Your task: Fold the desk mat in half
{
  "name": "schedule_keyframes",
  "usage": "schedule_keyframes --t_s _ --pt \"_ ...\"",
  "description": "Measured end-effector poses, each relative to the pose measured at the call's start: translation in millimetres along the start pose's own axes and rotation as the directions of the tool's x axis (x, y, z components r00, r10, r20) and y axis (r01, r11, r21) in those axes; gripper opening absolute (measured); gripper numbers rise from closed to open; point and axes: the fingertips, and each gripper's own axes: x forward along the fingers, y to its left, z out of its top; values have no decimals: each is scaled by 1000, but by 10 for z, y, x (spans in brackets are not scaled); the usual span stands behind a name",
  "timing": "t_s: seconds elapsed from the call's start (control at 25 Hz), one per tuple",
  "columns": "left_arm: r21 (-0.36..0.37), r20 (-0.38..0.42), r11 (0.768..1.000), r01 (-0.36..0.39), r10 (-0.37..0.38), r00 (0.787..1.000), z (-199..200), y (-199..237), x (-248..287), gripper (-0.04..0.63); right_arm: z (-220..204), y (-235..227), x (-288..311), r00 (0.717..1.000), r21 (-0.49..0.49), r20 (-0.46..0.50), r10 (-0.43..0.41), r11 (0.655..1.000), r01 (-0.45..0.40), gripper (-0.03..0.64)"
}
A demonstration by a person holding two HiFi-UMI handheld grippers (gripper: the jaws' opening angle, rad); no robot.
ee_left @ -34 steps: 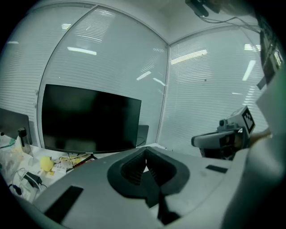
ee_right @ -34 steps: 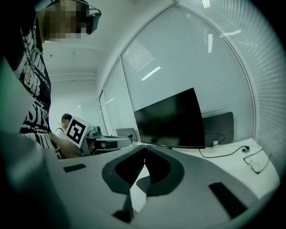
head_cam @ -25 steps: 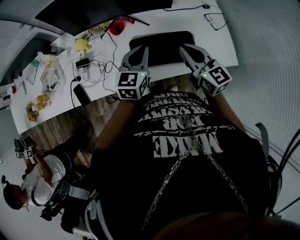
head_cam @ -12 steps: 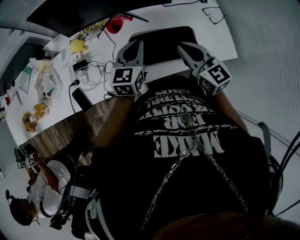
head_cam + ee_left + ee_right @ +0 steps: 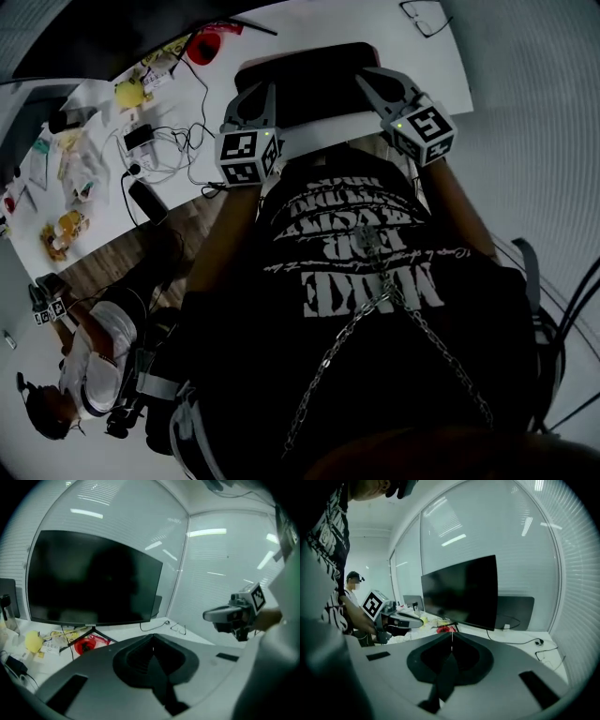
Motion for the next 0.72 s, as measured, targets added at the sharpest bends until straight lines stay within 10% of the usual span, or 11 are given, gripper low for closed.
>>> schedule_keyframes --t_s 0.44,0.72 --pt "-84 -333 995 54 -79 939 -1048 -671 1220 8 -1241 -1191 -106 961 170 -257 106 983 -63 3" --pt "-137 -468 991 6 -70 881 -1664 -706 1523 8 -1954 -1286 -210 862 454 -346 370 870 -192 180"
